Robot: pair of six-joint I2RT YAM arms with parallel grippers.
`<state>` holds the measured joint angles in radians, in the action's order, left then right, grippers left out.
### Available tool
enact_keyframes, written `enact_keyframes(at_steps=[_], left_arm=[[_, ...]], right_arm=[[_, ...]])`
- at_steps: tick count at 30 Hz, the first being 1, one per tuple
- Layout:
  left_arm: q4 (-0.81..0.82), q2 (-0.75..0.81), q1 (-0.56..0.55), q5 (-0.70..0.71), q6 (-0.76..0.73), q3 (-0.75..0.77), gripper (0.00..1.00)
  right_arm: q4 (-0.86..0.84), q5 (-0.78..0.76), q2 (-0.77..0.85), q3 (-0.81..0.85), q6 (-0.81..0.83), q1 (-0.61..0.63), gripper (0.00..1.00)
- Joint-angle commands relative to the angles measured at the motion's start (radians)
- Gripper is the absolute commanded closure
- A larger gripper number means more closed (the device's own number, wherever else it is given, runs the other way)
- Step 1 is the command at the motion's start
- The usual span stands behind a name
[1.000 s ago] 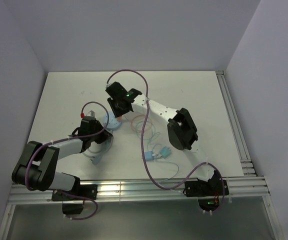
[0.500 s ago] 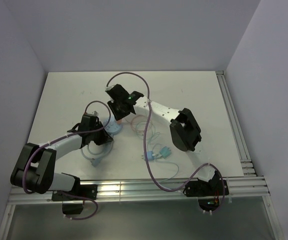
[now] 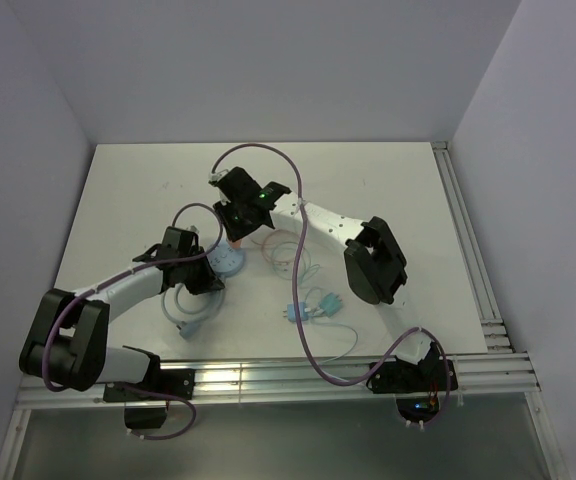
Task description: Insert the plug
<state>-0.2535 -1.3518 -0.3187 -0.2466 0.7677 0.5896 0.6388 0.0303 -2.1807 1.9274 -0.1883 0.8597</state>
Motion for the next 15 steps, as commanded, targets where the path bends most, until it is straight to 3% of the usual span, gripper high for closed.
enact_keyframes(at_steps=[1,15], left_arm=[[-0.017,0.002,-0.006,-0.011,-0.015,0.013,1.00],[0.014,0.046,-0.005,-0.014,0.001,-0.017,1.00]], right_arm=[[-0.021,0.013,0.047,0.033,0.012,0.007,1.00],[-0.037,0.054,-0.024,0.041,-0.008,0.007,1.00]])
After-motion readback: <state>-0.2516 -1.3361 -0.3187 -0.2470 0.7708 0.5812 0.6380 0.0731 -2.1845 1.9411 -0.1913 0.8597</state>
